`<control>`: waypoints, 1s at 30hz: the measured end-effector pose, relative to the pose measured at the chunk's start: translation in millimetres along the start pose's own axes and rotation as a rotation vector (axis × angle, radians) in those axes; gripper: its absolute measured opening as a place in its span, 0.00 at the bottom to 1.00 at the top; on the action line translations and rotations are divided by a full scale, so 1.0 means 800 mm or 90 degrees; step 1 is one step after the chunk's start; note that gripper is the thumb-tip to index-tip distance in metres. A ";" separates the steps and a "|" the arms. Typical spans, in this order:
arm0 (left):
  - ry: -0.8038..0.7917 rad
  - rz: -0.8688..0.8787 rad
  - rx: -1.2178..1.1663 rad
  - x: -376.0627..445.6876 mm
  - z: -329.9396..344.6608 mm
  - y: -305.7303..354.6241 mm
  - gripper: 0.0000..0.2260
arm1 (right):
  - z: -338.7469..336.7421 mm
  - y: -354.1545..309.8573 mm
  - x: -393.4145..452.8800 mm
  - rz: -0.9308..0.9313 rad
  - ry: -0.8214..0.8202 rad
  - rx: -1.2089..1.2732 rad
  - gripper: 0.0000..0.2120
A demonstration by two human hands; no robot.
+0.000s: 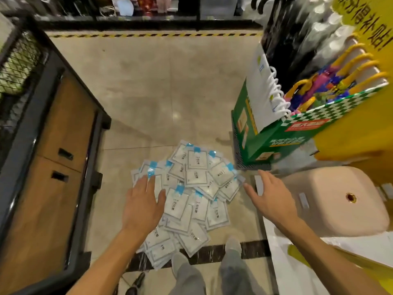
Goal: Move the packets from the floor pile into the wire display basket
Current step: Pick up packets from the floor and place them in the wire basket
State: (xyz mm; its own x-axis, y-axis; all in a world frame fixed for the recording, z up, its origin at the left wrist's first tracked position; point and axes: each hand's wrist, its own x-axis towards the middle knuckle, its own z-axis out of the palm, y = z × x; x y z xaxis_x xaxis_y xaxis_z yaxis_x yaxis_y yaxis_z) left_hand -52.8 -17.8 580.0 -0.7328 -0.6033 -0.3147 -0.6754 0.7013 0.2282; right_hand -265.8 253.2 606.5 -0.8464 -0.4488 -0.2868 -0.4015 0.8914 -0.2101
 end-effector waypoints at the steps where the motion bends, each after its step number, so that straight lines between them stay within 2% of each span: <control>1: -0.003 0.009 0.010 0.020 0.009 0.005 0.29 | 0.009 0.004 0.017 0.004 0.009 -0.002 0.35; 4: -0.007 0.034 0.044 0.089 0.052 0.020 0.29 | 0.060 0.027 0.083 0.012 0.025 -0.018 0.41; 7: -0.021 0.036 0.034 0.164 0.126 0.030 0.31 | 0.132 0.059 0.160 0.011 0.019 -0.022 0.43; 10: -0.012 0.028 0.041 0.244 0.229 0.033 0.37 | 0.221 0.092 0.243 0.003 0.022 -0.025 0.43; 14: -0.030 0.025 0.046 0.347 0.373 0.030 0.38 | 0.356 0.140 0.341 0.015 -0.014 -0.041 0.48; 18: -0.024 0.032 0.062 0.439 0.510 0.011 0.32 | 0.493 0.186 0.421 0.035 -0.044 -0.045 0.40; 21: -0.033 0.015 0.106 0.494 0.604 -0.012 0.28 | 0.598 0.214 0.463 0.056 -0.046 -0.056 0.39; 24: -0.044 -0.005 0.149 0.535 0.690 -0.038 0.31 | 0.697 0.235 0.492 0.083 -0.042 -0.052 0.42; 27: -0.072 -0.018 0.152 0.563 0.760 -0.057 0.35 | 0.779 0.248 0.514 0.140 -0.088 -0.041 0.46; 30: -0.080 -0.012 0.135 0.577 0.811 -0.067 0.41 | 0.837 0.251 0.535 0.227 -0.063 0.032 0.53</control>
State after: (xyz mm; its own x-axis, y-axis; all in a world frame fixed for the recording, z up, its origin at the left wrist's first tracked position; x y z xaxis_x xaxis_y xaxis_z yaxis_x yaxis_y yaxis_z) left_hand -300.8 -87.7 -175.4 -0.6957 -0.5742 -0.4316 -0.6462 0.7627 0.0268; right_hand -474.1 198.1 -184.4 -0.8912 -0.1165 -0.4384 -0.0678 0.9898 -0.1251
